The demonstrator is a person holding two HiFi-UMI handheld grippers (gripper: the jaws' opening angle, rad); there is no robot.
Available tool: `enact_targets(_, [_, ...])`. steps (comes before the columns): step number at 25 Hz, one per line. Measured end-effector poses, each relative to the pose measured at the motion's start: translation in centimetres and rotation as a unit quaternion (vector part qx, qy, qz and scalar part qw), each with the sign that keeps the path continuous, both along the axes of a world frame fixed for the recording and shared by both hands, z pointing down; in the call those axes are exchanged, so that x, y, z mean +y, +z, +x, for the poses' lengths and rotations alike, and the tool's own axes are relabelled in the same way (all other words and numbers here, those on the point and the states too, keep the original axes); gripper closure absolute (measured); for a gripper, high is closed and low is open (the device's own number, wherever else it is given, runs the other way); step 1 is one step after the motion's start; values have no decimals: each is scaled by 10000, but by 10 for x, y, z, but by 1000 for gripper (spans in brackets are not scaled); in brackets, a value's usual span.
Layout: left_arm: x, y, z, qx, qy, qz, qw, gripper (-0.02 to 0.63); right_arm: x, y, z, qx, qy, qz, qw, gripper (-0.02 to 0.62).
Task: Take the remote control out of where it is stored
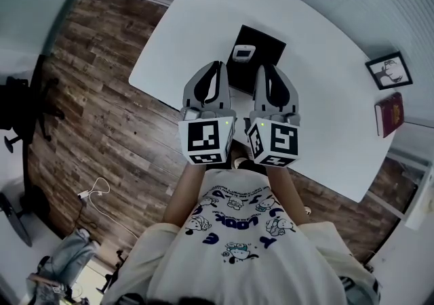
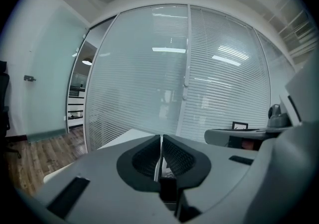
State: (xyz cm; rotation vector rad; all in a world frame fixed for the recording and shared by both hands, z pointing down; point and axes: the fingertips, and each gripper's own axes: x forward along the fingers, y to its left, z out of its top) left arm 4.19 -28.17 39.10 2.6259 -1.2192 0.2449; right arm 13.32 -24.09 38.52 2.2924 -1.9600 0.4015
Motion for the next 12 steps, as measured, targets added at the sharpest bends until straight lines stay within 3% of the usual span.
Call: enact_targets(12, [-19, 25, 28, -56, 463, -313, 9984, 577, -22, 24, 16, -55, 58, -240, 9997, 537])
